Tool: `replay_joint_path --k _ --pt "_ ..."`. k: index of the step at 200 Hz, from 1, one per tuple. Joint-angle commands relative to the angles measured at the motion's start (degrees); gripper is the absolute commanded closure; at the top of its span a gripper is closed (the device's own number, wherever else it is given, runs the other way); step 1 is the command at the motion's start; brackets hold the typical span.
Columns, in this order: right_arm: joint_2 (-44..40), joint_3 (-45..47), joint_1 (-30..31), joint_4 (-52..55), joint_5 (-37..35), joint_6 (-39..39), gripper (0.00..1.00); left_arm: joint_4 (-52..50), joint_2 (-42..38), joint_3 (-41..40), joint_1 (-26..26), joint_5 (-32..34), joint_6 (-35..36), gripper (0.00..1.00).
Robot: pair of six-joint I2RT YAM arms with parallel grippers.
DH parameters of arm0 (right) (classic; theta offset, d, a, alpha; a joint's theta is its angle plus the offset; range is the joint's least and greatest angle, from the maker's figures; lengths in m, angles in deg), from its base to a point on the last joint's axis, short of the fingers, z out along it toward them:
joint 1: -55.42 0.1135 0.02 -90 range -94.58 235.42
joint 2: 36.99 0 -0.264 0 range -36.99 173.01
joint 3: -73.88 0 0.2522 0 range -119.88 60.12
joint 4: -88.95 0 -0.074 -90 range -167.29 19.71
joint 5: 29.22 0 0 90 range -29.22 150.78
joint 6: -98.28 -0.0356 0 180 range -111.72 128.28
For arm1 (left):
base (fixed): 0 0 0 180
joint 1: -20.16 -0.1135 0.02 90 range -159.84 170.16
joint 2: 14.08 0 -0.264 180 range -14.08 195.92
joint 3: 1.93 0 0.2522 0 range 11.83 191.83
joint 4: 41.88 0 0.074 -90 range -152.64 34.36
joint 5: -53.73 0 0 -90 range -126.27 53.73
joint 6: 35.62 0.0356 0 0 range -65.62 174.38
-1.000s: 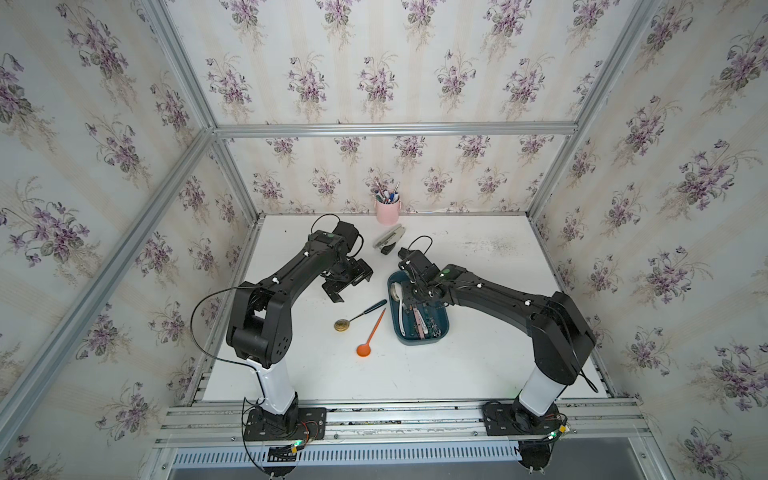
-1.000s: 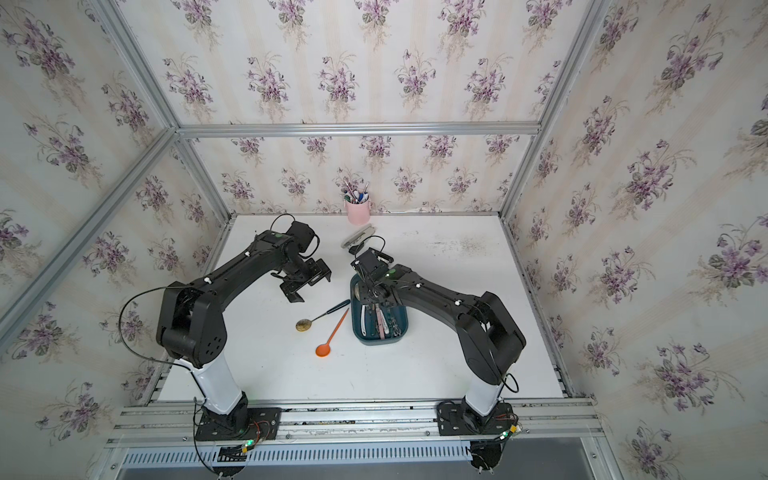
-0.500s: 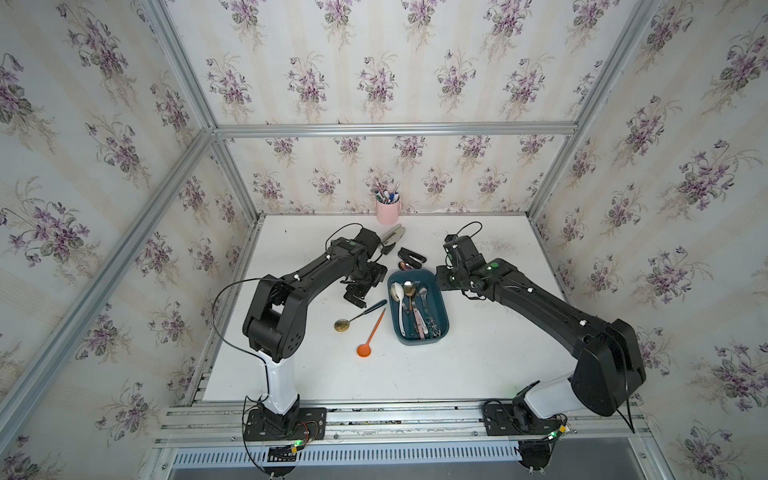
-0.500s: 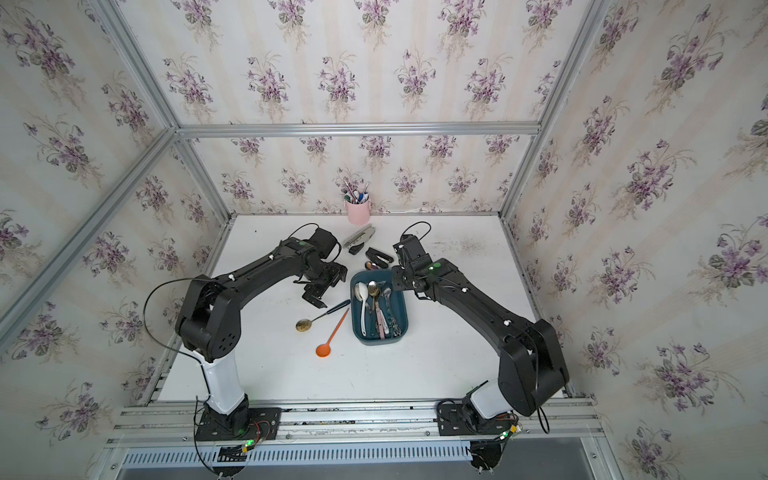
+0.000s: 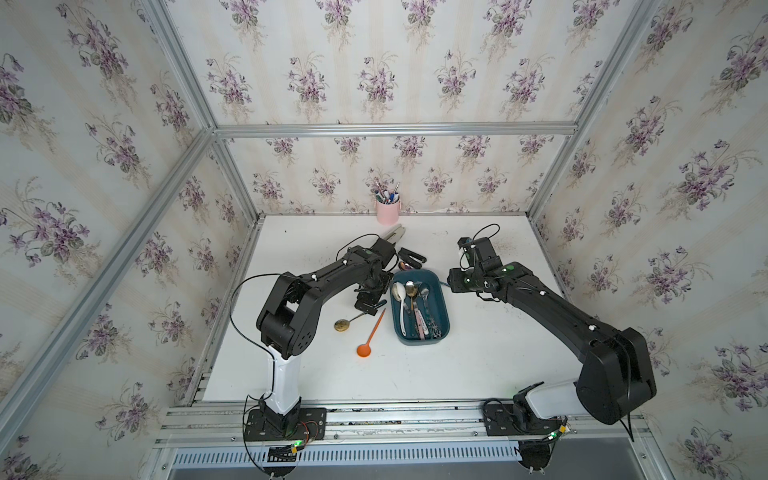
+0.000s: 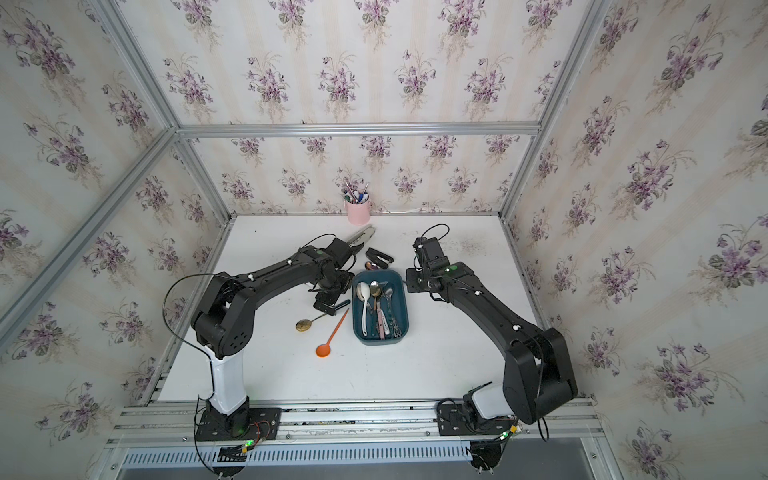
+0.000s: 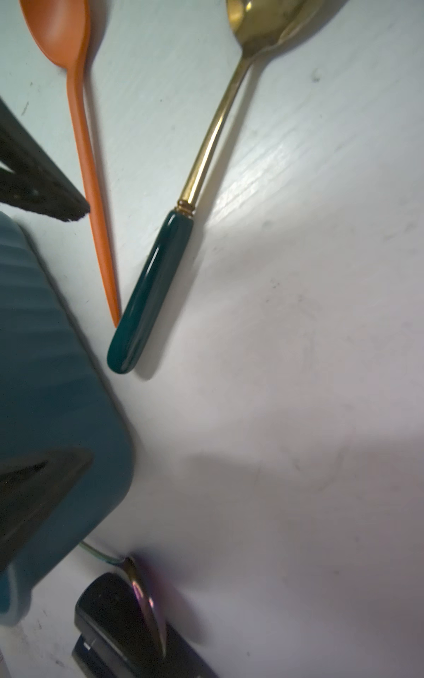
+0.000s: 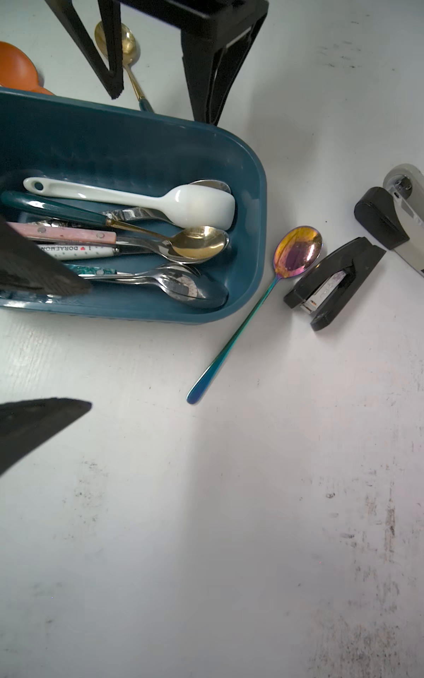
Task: Put the spoon into the storage box
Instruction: Pick up the spoon from the center of the board.
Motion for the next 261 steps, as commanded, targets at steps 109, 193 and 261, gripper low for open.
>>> replay_joint_path --k 109,193,261 --pt "-0.7 0.2 0.0 -0.4 2.9 1.2 0.53 5.4 1.6 -4.2 -0.1 3.6 -4.3 0.21" --pt "1.5 -0.7 0.0 -0.4 5.1 1.0 0.53 4.4 4.7 -4.0 -2.0 1.8 0.3 0.48" --pt "1.5 0.2 0.0 -1.2 5.6 0.7 0.53 1.0 7.5 1.4 -4.0 2.9 7.0 0.6"
